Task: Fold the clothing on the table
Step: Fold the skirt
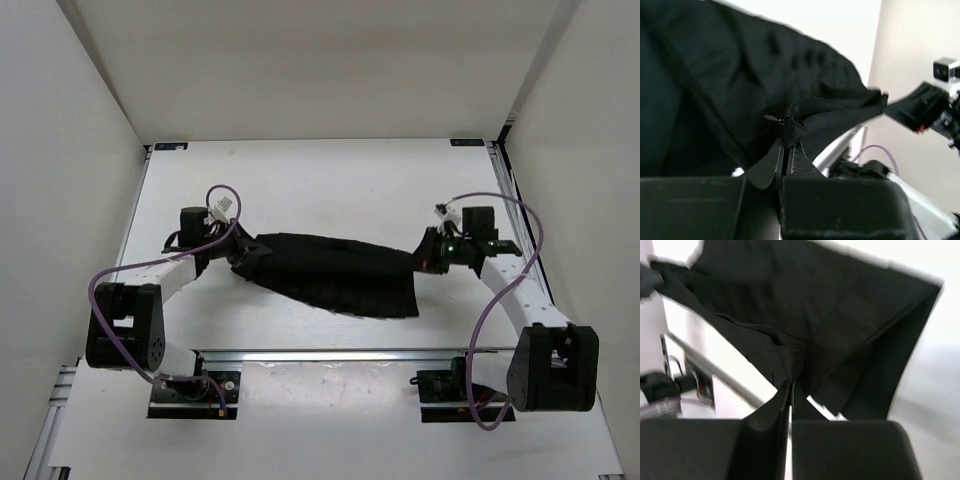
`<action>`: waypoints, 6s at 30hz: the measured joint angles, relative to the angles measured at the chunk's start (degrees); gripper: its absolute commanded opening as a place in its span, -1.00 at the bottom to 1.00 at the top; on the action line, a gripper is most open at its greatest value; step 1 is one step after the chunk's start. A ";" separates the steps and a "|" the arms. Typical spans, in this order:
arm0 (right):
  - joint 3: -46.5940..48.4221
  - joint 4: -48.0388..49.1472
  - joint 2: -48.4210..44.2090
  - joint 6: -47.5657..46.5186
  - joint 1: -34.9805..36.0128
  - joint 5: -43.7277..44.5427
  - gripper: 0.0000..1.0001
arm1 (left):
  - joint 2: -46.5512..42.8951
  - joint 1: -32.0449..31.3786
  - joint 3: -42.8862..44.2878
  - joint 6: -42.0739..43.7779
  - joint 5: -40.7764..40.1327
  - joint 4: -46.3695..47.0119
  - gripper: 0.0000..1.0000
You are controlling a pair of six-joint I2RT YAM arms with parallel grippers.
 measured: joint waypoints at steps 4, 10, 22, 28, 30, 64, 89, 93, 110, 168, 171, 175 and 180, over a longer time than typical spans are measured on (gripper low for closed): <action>-8.35 -1.29 -1.40 -0.04 2.05 -0.02 -0.35 | 0.15 -0.35 -3.43 3.23 -3.65 -2.03 -0.37; -11.72 -6.58 -3.50 -0.17 2.86 -0.46 0.10 | 1.07 1.46 -2.91 4.48 -5.66 -4.90 0.11; -3.10 1.49 -2.27 6.64 7.37 -0.72 -0.16 | 4.24 5.84 13.42 -2.40 -2.62 1.09 0.20; 1.01 7.82 13.18 11.56 11.63 1.55 -0.18 | 14.82 0.17 21.70 1.62 -11.08 -4.94 0.15; 2.71 8.22 15.26 11.93 12.24 2.27 -0.17 | 16.22 -1.31 21.94 3.52 -15.13 -8.28 0.17; -0.17 -4.87 24.22 13.18 5.16 13.86 -0.99 | 4.17 -11.06 3.13 11.19 -34.73 -20.94 0.17; 16.02 -10.91 20.61 7.08 7.87 17.79 -0.43 | 0.44 -2.75 10.69 7.08 -23.54 -23.61 0.13; 13.33 -11.56 20.46 7.08 6.84 17.79 -0.44 | 0.63 -2.51 6.84 5.49 -22.88 -21.86 0.13; 11.08 -11.63 20.13 6.91 5.35 18.03 -0.44 | 4.44 -4.22 3.50 1.40 -23.15 -14.49 -0.06; 16.09 -12.11 34.67 7.96 6.12 22.27 -1.00 | 7.06 -7.23 5.97 0.66 -25.79 -17.44 -1.00; 16.09 -12.13 34.73 7.96 6.51 22.29 -1.00 | 7.06 -5.66 7.34 0.04 -24.46 -17.22 -1.00; 15.65 -11.87 34.73 7.93 6.12 21.57 -1.00 | 7.23 -3.74 8.55 -1.60 -22.29 -14.64 -1.00; 14.25 -11.28 34.18 7.96 5.25 20.11 -0.99 | 9.38 -1.81 8.79 -5.51 -18.36 -10.16 -1.00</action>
